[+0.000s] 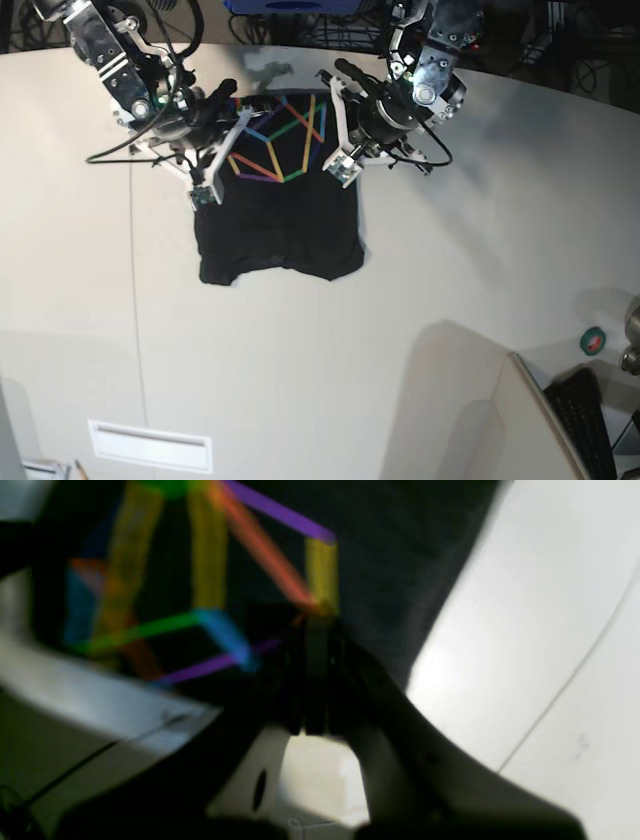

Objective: Layout the t-shirt on the table in an organized manner, then fold the t-shirt properly

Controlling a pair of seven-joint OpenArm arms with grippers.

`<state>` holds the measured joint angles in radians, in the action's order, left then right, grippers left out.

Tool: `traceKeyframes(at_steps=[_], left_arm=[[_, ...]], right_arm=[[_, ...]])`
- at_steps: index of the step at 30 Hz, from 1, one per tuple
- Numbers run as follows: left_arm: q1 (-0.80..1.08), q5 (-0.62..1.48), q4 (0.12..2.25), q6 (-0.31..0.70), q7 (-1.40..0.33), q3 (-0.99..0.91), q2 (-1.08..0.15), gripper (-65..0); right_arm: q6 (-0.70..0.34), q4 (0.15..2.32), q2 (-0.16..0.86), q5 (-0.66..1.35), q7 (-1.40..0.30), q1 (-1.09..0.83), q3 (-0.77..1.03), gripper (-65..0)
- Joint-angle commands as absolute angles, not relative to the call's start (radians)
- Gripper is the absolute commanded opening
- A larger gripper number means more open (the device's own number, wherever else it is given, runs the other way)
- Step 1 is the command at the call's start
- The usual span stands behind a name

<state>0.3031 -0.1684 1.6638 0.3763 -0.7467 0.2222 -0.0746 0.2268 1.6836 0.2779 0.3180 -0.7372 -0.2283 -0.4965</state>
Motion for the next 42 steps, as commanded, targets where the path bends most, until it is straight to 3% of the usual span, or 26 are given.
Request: traceKeyframes(at_steps=[1, 8, 17, 26, 30, 33, 38, 42], left_arm=[[0.3, -0.171, 1.641, 0.372, -0.74, 0.223, -0.077, -65.0], [0.251, -0.176, 1.534, 0.371, -0.719, 0.259, -0.077, -65.0], [0.249, -0.171, 1.659, 0.371, -0.723, 0.251, -0.082, -65.0], [0.441, -0.171, 1.893, 0.371, -0.722, 0.131, -0.104, -65.0], [0.561, -0.171, 1.946, 0.371, -0.72, 0.081, -0.14, -65.0], [0.679, -0.171, 1.956, 0.375, -0.716, 0.015, -0.177, -65.0], [0.883, -0.17, 1.959, 0.377, -0.648, -0.033, -0.228, -65.0], [1.023, -0.17, 1.946, 0.374, -0.567, -0.025, -0.239, -65.0]], right_arm=[[0.228, 1.667, 0.278, 0.321, -0.705, -0.228, -0.493, -65.0], [0.225, 1.501, 0.246, 0.321, -0.641, -0.234, -0.495, -65.0], [0.232, 1.656, 0.263, 0.317, -0.647, -0.285, -0.47, -65.0], [0.225, 1.943, 0.291, 0.315, -0.791, -0.401, -0.196, -65.0], [0.223, 1.975, 0.364, 0.315, -0.842, -0.461, -0.131, -65.0], [0.223, 1.977, 0.42, 0.317, -0.839, -0.567, -0.048, -65.0], [0.223, 2.006, 0.43, 0.32, -0.843, -0.806, 0.096, -65.0], [0.171, 1.96, 0.409, 0.321, -0.84, -0.966, 0.076, -65.0]])
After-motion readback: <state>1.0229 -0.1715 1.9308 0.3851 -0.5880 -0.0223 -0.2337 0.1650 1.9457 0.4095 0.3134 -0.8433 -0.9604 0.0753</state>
